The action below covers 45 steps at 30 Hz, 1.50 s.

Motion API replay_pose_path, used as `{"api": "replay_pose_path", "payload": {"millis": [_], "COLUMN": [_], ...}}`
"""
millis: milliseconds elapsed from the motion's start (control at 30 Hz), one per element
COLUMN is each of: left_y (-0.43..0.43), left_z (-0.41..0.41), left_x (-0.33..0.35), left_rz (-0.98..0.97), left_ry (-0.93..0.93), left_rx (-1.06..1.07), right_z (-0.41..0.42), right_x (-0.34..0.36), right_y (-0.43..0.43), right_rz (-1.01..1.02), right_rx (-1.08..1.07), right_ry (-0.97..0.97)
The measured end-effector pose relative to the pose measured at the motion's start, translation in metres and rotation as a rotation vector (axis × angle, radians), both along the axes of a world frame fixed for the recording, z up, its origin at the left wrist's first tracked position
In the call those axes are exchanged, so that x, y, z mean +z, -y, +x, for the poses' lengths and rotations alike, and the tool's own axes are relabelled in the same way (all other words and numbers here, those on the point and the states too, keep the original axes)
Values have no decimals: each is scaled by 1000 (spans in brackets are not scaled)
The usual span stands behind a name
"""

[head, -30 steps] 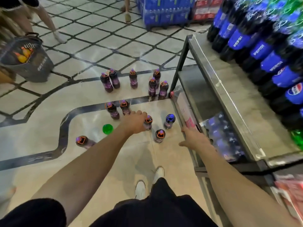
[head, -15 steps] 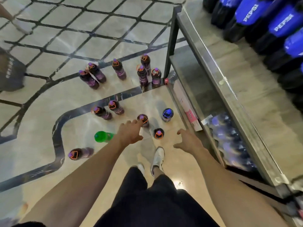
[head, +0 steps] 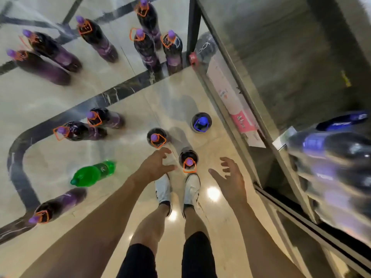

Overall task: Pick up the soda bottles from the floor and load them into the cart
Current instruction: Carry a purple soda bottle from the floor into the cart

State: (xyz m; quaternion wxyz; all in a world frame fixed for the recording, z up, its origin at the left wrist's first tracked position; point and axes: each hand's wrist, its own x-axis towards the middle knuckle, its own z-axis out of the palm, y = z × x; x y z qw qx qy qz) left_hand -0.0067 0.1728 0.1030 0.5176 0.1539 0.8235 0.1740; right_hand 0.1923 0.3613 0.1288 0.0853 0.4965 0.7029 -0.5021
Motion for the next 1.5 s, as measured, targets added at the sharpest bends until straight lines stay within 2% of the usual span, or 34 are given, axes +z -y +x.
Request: {"api": "replay_pose_path", "payload": {"millis": [133, 200, 400, 633, 833, 933, 1067, 1200, 1500], "left_y": [7, 11, 9, 1, -5, -8, -11, -21, -42], "left_z": [-1, 5, 31, 32, 33, 31, 34, 34, 26], "left_x": [-111, -167, -283, -329, -321, -294, -211, -79, 262], "left_rz": [83, 169, 442, 643, 627, 619, 644, 664, 714], "left_ry": [-39, -71, -134, -50, -76, -85, -123, -130, -210], "left_rx": [-252, -321, -309, -235, -154, -126, -119, -127, -185], "right_z": [-9, -10, -9, 13, -5, -7, -3, 1, 0], "right_x": [-116, -171, -275, -333, -335, -309, -227, -96, 241], "right_y": [2, 1, 11, 11, 9, 6, 1, -9, -27], "right_rz": [-67, -104, -275, -232, -142, -143, -112, -97, 37], "right_rx": [-145, -133, 197, 491, 342, 331, 337, 319, 336], "right_ry": [-87, -126, -230, -339, -409, -398, -408, -414, -520]}}
